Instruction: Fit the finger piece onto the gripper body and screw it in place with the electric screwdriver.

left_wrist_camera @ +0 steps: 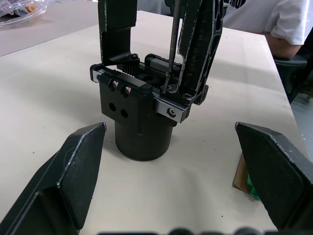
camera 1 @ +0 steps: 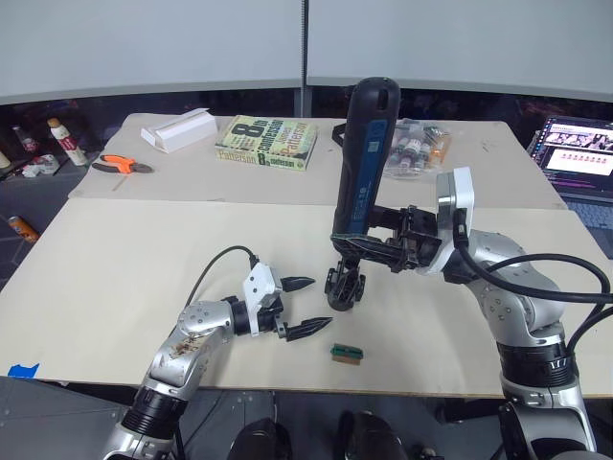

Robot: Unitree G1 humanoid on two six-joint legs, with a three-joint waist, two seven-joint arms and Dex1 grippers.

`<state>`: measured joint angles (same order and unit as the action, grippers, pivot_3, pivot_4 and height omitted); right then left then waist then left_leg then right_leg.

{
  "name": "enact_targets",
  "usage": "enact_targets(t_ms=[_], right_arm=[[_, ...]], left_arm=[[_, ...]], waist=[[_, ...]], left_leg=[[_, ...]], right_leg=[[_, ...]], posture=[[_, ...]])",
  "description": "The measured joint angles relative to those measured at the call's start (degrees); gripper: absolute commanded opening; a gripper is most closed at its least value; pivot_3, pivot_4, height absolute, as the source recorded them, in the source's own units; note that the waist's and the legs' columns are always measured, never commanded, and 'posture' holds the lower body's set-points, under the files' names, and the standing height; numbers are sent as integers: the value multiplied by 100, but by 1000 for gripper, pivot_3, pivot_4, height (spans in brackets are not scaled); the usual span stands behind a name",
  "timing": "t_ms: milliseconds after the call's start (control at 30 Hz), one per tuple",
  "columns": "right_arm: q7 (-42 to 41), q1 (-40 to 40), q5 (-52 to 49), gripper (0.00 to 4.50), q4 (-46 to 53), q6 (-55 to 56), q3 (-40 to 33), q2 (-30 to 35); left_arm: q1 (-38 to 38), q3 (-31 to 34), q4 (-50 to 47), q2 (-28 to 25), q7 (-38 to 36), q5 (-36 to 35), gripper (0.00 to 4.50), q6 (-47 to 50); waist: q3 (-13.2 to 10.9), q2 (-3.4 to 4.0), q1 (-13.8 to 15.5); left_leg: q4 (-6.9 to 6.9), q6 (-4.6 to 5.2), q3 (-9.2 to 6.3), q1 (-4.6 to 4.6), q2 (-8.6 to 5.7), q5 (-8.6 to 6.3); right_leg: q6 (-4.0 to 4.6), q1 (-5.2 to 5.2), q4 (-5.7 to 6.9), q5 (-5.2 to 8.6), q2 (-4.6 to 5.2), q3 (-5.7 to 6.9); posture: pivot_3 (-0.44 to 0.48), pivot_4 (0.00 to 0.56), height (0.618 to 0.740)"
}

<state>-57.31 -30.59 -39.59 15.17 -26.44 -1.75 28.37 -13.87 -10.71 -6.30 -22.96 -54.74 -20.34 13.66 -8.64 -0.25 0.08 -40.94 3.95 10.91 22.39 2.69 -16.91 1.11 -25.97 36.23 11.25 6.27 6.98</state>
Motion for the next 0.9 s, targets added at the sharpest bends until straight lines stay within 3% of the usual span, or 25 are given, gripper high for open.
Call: enact_targets(t_ms=[900], right_arm=[[45,-26,-221,1931,-85,-38,-124,-31]], left_arm=[[6,-2,-1,-1,2,0,4500,1]], waist=[[0,0,-8]], left_leg=[[0,0,0,0,0,0]], right_leg=[[0,0,0,0,0,0]], posture=[[0,150,740]])
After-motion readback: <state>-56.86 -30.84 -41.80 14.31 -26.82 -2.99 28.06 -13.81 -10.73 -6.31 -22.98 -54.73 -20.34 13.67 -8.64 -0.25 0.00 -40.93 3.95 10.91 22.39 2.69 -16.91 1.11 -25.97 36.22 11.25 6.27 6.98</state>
